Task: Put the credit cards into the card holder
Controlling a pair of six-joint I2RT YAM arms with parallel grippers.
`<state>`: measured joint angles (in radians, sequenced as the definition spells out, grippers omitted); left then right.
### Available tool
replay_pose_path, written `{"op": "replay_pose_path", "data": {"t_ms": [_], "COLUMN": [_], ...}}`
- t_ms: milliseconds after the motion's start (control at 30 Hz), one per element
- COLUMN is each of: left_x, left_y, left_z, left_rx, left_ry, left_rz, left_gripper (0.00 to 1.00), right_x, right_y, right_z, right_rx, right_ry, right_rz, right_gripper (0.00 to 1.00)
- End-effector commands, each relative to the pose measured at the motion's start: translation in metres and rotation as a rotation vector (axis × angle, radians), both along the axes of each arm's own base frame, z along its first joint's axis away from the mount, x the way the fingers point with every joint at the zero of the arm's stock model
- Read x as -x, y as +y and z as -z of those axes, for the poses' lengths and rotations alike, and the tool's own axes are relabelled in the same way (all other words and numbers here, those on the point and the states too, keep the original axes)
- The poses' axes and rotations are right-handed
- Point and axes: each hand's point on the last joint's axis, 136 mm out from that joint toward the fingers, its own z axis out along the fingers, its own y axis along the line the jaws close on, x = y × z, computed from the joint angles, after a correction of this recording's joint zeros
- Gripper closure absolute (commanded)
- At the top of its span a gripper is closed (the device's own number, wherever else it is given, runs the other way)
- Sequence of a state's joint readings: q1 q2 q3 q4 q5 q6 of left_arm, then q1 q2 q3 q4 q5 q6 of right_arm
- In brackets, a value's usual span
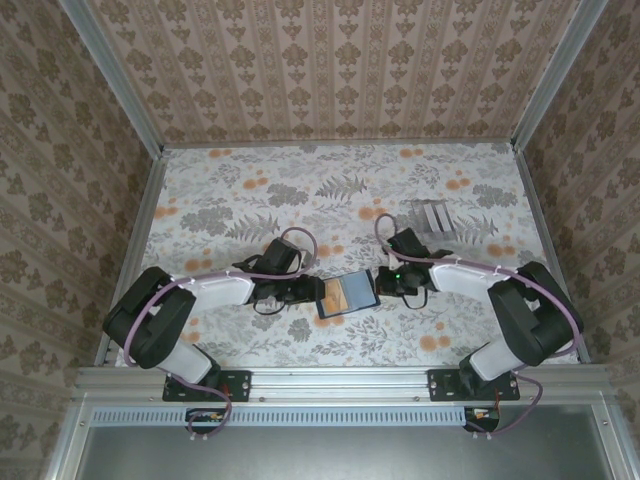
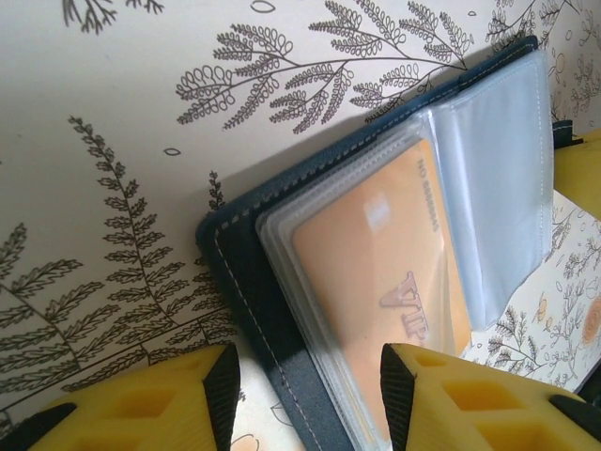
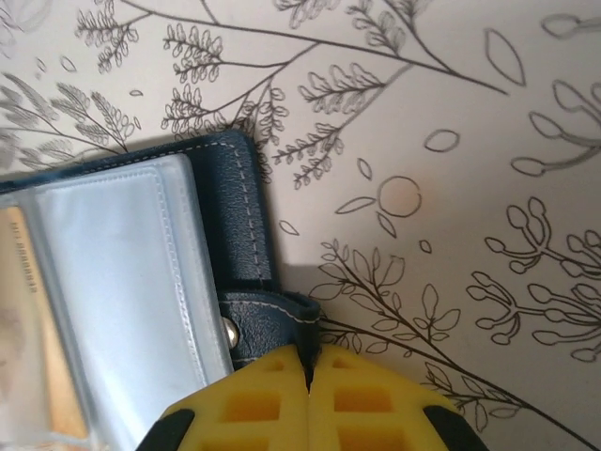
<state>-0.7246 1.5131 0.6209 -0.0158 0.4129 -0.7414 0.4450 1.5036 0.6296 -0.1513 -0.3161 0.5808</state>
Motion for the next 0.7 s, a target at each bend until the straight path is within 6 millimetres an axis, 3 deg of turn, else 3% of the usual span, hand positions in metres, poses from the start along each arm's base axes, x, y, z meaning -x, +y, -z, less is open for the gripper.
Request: {"op": "replay_pose_path", "data": {"t_ms": [0, 67, 133, 267, 400, 667], "left_x": [-0.002, -0.003, -0.004, -0.004, -0.003, -0.002], "left_y": [0.009, 0.012, 0.014, 0.019, 0.023, 0.015], "left_z": [0.004, 0.006, 0.007, 0.007, 0.010, 0.005], "left_rx": [-0.058, -0.086, -0.098, -0.134, -0.149, -0.119], "left_ry": [0.009, 0.006, -0.003, -0.005, -0.013, -0.016], "left_rz": [-0.007, -0.014, -0.018, -0.013, -0.015, 0.000], "left_gripper": [0.52, 0.52, 0.52, 0.52, 0.52, 0.52], "right_x": [0.005, 0.004, 0.004, 0.001, 0.000, -0.010], "right_y": [0.028, 0.033, 0.029, -0.018, -0.048, -0.061], "right_z": [-0.008, -0.011, -0.008, 0.009, 0.008, -0.011], "right_rx": [-0.301, -0.365, -0.339, -0.022, 0.173, 0.382], "right_ry": [0.063, 0.081, 0.096, 0.043, -0.001, -0.125], "right_rz": [0.055, 0.079, 0.109, 0.152, 0.146, 0.088], "right_gripper": [1.00, 0.98, 0.86, 0.79, 0.72, 0.67]}}
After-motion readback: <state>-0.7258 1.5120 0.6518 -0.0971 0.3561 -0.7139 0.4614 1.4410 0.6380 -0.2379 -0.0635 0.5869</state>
